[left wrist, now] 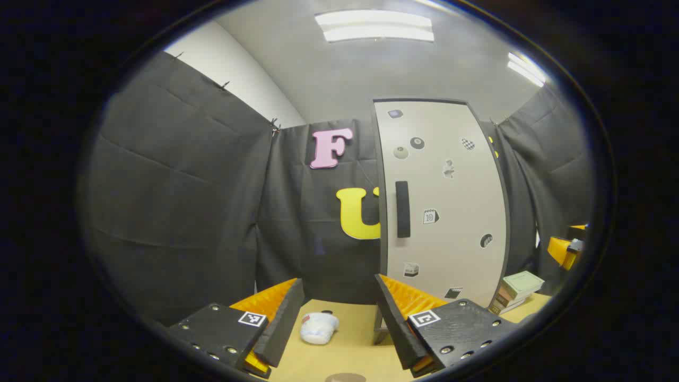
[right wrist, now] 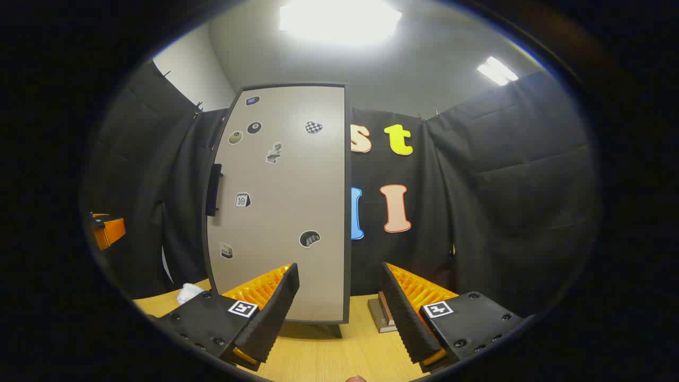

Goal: Open the cabinet door with the right hand, grasp the bottle in the cabinet with the left hand and place it on the coaster, then close the cabinet door with the right hand.

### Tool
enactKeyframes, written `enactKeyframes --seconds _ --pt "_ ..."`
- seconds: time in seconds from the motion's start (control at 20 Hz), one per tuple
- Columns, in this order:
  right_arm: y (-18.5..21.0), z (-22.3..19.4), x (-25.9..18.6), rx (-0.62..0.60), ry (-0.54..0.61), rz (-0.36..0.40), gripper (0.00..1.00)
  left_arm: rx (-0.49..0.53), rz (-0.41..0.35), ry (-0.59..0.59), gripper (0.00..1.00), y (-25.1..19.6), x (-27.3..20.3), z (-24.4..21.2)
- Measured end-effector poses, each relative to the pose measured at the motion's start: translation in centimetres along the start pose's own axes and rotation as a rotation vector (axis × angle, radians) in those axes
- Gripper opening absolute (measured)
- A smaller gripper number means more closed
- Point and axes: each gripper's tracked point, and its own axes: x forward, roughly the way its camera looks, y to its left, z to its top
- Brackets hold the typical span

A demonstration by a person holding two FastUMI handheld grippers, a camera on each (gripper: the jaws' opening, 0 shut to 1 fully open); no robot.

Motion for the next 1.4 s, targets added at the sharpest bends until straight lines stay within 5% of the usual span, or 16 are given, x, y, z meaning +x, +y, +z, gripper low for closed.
enactKeyframes --seconds 1.0,1.4 --pt "1.8 -0.4 0.3 -0.015 0.022 0.039 0.96 0.018 0.022 0.009 0.80 1.9 -0.1 -0.1" --pt "6.6 3.2 2.9 0.045 0.020 0.156 0.97 0.044 0.076 0.015 0.80 5.6 -1.5 0.0"
